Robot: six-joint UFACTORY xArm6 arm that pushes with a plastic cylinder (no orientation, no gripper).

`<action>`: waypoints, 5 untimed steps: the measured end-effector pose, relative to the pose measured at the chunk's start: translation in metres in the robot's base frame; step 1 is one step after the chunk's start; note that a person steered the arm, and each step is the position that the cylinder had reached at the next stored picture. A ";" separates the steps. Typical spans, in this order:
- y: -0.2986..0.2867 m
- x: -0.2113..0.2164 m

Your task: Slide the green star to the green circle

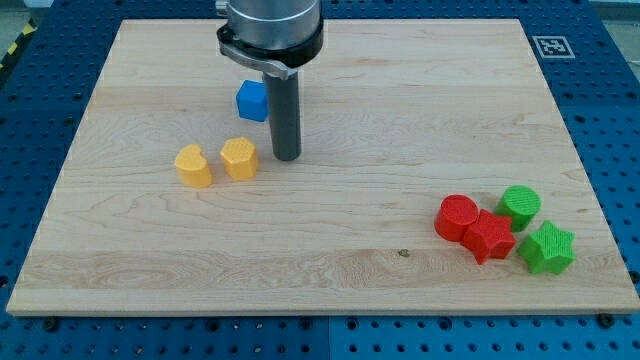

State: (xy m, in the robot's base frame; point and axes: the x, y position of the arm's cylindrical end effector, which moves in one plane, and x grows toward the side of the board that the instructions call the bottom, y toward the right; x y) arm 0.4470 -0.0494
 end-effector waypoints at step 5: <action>0.046 0.119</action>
State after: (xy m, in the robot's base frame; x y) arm 0.5660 -0.0037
